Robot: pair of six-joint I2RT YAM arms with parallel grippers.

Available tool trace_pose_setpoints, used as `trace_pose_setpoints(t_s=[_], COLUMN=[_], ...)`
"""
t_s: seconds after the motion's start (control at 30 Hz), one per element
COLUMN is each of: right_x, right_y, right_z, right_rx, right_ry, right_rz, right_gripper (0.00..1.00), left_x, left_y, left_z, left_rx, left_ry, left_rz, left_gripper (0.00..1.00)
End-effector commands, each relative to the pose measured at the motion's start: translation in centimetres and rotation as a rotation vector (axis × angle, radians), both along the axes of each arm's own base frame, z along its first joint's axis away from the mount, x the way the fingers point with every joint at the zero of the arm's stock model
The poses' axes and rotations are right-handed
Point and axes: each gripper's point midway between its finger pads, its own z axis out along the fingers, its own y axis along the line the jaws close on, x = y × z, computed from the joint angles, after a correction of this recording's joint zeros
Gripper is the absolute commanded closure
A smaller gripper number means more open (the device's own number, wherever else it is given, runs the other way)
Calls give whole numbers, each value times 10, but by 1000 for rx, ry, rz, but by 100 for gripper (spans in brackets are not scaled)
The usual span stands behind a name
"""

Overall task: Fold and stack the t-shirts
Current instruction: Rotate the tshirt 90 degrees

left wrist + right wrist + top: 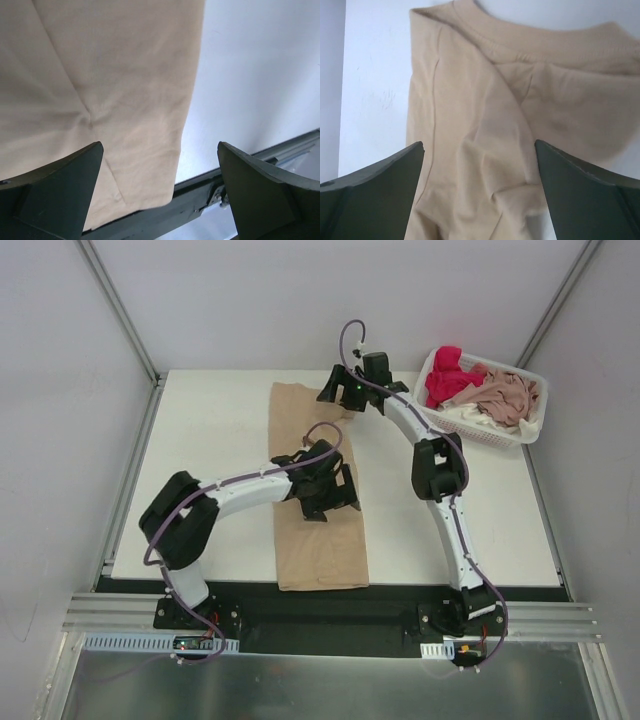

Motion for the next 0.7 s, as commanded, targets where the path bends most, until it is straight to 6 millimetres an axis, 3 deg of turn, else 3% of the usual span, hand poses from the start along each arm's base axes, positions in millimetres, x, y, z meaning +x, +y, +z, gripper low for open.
trace_pose_setpoints(t_s=[0.0, 0.07, 0.17, 0.27, 0.33, 0.37, 0.4, 0.5, 0.67], right_x=[-34, -56, -97, -151, -177, -192, -213, -244, -266], right_y=[-20, -38, -60, -78, -78, -78, -71, -59, -43], right_z=[172, 195, 205, 184, 166, 172, 145, 118, 64], right_rx=[7, -29, -113, -215, -274, -281, -327, -394, -493], right_ry=[-263, -278, -247, -138, -102, -115, -77, -39, 80], right_rz=[79, 67, 65, 69, 68, 71, 125, 185, 236], right_gripper=[3, 3, 3, 3, 3, 3, 3, 3, 3], left_x=[-16, -33, -63, -87, -103, -108, -116, -127, -138], left_y=[11, 19, 48, 84, 105, 115, 124, 140, 150], left_z=[63, 66, 59, 44, 36, 31, 27, 17, -1], left_rx=[-109, -137, -132, -92, -83, -62, -67, -61, -30], left_ry=[-135, -113, -89, -74, -72, -69, -71, -62, -14], left_rz=[-54, -81, -77, -18, 18, 33, 48, 77, 98], left_gripper=[1, 1, 1, 1, 1, 1, 1, 1, 1])
